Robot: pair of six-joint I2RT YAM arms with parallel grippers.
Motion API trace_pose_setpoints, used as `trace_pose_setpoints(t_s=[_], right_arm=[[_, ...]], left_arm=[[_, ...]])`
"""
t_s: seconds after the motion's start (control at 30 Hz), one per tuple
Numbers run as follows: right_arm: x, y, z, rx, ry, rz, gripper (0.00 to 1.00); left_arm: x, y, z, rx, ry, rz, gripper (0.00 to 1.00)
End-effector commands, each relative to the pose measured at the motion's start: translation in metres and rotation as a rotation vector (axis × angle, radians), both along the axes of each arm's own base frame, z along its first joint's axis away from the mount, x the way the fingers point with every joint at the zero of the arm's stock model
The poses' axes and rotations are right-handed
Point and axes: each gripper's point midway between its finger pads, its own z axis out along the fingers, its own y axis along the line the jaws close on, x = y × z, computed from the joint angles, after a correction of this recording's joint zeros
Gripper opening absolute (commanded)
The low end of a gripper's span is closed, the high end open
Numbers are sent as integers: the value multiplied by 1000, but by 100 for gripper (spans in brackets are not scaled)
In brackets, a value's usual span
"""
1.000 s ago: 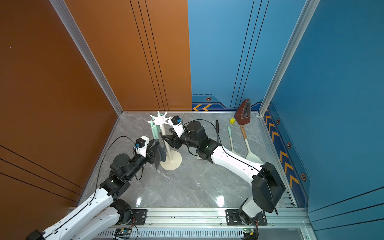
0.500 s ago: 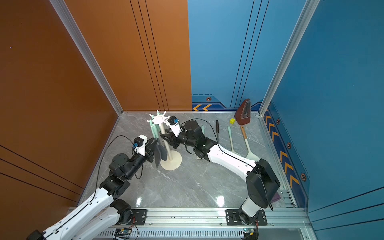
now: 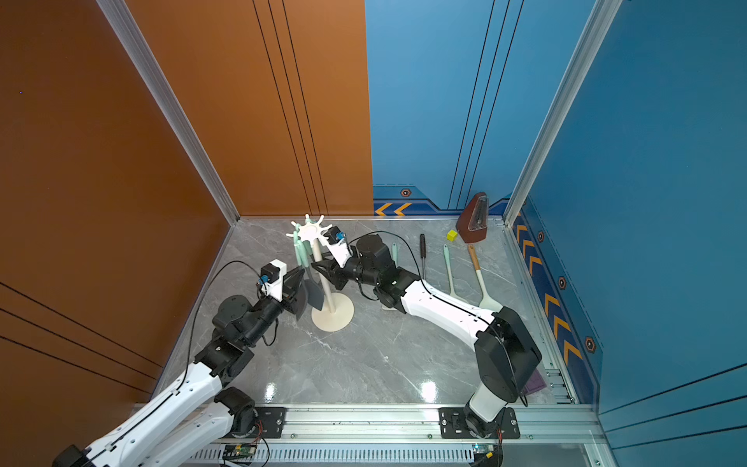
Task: Take the spatula off the kitchen utensil rack
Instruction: Take off the spatula from the rack.
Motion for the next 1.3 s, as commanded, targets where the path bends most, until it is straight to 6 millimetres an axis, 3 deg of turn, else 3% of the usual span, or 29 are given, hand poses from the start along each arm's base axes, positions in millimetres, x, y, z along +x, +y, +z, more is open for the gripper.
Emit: trace_pose_setpoints(t_s=[0.0, 0.33, 0.57, 0.83, 0.97, 1.27], right_arm=[[9, -1, 6, 4, -18, -23, 33], [15, -3, 2, -13, -13, -51, 32], [19, -7, -2, -31, -18, -84, 28], [15, -5, -10, -63, -33, -81, 25], [11, -1, -11, -75, -51, -78, 39], [0, -3, 5, -41, -95, -73, 44]], left_arm=[[-5, 13, 33, -48, -89, 45, 0], [-20, 43, 43, -92, -161, 166, 0], [-30, 58, 38, -136, -179, 213, 0], [-33, 59, 39, -149, -185, 207, 0], [-29, 46, 39, -137, -168, 155, 0], [-26, 38, 43, -126, -161, 121, 0]])
